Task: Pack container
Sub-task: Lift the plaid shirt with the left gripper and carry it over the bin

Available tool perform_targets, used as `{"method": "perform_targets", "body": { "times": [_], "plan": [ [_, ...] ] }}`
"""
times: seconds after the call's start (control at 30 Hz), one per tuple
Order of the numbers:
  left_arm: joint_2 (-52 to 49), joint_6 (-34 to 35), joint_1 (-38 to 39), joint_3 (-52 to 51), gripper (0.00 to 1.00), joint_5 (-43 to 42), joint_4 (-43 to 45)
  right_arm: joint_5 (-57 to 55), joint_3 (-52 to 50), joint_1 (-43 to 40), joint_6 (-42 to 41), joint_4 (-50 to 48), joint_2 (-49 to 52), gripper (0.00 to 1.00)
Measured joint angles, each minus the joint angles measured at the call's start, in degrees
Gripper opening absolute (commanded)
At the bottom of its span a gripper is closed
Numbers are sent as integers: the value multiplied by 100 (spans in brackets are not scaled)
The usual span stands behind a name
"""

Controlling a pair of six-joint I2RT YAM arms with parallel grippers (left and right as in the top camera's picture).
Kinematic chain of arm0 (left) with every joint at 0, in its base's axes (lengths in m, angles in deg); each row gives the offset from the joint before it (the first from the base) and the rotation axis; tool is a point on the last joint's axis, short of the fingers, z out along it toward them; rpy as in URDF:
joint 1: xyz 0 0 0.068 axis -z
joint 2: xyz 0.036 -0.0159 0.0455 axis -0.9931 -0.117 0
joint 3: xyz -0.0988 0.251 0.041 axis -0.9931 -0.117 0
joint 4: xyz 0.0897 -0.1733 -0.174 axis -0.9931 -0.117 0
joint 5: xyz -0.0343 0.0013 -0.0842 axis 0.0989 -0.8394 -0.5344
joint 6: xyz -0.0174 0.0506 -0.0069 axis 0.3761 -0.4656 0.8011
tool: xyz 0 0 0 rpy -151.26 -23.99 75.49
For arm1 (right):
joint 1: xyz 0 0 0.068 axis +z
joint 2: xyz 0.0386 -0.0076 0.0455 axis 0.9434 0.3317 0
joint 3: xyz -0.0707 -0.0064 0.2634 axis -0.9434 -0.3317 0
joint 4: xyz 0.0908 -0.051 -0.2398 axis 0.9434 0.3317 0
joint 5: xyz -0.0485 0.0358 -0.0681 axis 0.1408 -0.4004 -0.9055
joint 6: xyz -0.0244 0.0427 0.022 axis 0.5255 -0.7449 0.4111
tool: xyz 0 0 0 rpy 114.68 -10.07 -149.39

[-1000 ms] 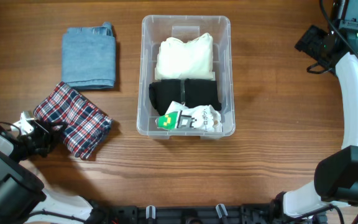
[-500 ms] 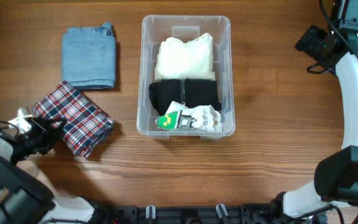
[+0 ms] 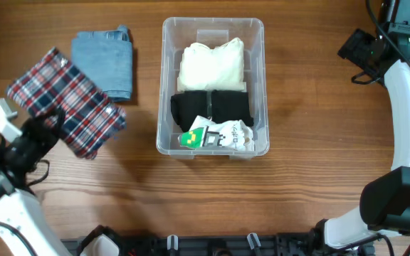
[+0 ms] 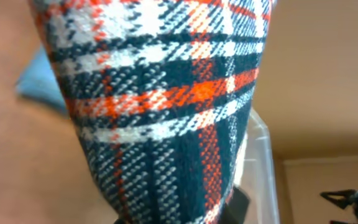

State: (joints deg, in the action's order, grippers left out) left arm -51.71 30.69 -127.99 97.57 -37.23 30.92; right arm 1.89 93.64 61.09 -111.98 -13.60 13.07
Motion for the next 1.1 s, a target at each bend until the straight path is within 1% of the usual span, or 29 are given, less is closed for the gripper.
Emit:
{"method": "perform_targets", "body": {
  "times": [0.13, 0.23, 0.33, 0.4, 0.43, 0.47, 0.5, 0.53, 0.57, 0.67, 0.77, 0.9, 0.97, 1.1],
  "plan": [
    [533, 1283, 817, 15, 4, -48, 1261, 0, 0, 0, 0, -4, 0, 100],
    [761, 2465, 1563, 33, 4, 42, 2173, 0, 0, 0, 0, 2, 0, 100],
    [817, 3574, 2520, 37, 4, 468, 2863, 0, 0, 0, 0, 0, 0, 100],
    [809, 4146, 3209, 37, 4, 951, 2983, 0, 0, 0, 2, 0, 0, 100],
    [798, 4352, 3582, 37, 4, 1263, 2979, 0, 0, 0, 0, -2, 0, 100],
    [791, 4446, 3738, 37, 4, 1414, 2979, 0, 0, 0, 0, 0, 0, 100],
    [728, 4728, 4264, 37, 4, 1917, 2979, 0, 0, 0, 0, -2, 0, 100],
    [688, 4870, 4503, 37, 4, 2175, 2979, 0, 0, 0, 0, 0, 0, 100],
    [612, 5064, 4896, 37, 4, 2667, 2986, 0, 0, 0, 0, 0, 0, 100],
    [308, 5501, 5827, 37, 4, 3877, 3075, 0, 0, 0, 0, 2, 0, 100],
    [-72, 5934, 6548, 37, 4, 4944, 3359, 0, 0, 0, 2, 0, 0, 100],
    [-704, 6520, 7291, 35, 4, 6218, 4059, 0, 0, 0, 2, 0, 0, 100],
    [-1117, 6752, 7589, 35, 4, 6837, 4653, 0, 0, 0, 0, 0, 0, 100],
    [-1910, 7042, 7864, 44, 4, 7584, 5737, 0, -2, 0, 0, 0, 0, 100]
  ]
}}
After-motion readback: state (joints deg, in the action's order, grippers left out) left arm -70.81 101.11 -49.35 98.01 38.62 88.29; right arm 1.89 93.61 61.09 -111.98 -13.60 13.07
